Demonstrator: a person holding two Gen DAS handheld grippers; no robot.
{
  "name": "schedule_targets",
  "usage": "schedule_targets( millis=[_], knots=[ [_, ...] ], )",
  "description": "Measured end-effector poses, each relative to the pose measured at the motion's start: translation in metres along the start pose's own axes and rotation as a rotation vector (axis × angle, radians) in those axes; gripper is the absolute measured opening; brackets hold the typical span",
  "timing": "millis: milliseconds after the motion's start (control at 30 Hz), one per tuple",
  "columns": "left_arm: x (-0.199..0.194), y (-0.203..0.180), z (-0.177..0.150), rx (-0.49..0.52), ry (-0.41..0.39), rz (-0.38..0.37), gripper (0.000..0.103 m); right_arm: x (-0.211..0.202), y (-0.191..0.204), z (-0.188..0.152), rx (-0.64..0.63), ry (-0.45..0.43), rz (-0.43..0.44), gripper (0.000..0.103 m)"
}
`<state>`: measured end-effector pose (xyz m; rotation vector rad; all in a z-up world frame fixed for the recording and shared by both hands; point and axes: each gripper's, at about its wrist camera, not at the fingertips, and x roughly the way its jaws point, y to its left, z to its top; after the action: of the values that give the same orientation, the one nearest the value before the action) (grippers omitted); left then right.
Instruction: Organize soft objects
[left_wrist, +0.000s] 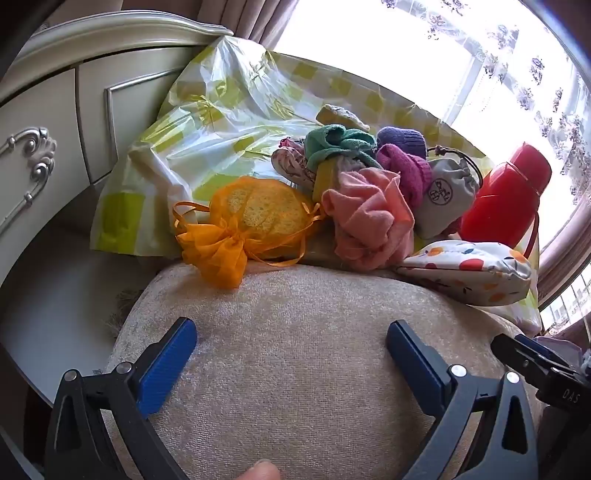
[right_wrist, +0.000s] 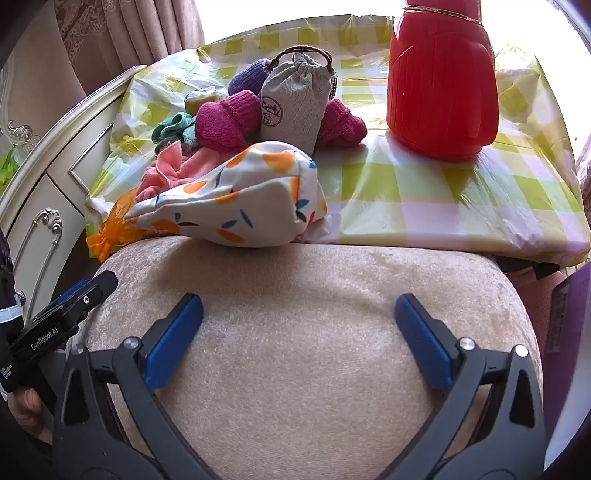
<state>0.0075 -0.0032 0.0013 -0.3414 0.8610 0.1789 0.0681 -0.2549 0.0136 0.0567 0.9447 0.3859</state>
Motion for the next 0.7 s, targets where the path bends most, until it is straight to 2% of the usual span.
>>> schedule_targets(
  millis=[200,300,700],
  knots=[
    [-0.010,0.009,-0.010,-0.018,-0.053,-0.021,0.103,0.000,-0.001,0.001,-0.004,0.002,-0.001,0.103],
    [-0.005,0.001,-0.005,-0.007,-0.036,0.007,0.103,0.000,-0.002,0.002,-0.002,0.003,-0.001,0.103],
    [-0.005,0.002,-0.004,0.004,-0.041,0.018,0.103,0.001,0.001,0.001,-0.006,0.001,-0.004,0.103]
  ],
)
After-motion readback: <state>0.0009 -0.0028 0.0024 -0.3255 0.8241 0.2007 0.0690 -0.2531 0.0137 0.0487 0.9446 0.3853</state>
